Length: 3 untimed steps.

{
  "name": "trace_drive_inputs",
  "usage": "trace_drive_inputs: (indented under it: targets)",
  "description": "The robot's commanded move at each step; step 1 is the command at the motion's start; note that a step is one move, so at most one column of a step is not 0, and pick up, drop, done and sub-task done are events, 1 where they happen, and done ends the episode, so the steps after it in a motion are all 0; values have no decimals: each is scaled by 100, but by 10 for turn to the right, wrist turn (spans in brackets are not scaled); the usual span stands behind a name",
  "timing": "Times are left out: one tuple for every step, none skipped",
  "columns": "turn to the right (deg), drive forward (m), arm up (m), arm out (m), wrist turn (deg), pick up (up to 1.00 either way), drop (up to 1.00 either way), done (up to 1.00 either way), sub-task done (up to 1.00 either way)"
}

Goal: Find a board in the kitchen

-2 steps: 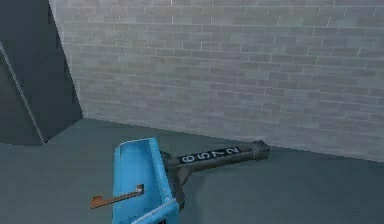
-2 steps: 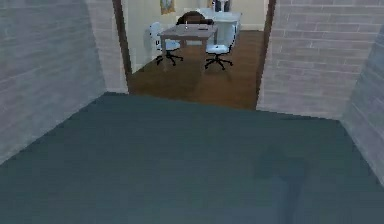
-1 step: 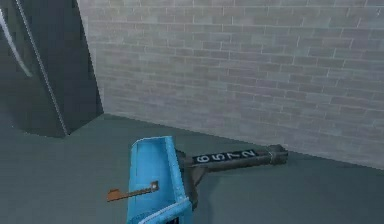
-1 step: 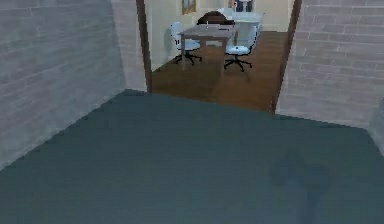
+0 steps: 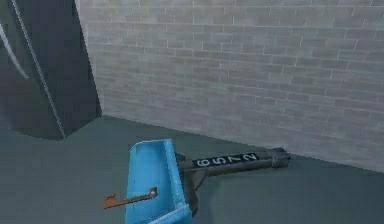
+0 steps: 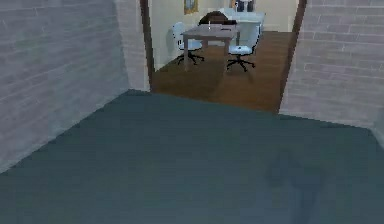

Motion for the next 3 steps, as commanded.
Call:
trace_drive_inputs:
  targets:
    - [-450,0,0,0,0,0,0,0,0]
    - [-180,0,0,0,0,0,0,0,0]
    - [-30,0,0,0,0,0,0,0,0]
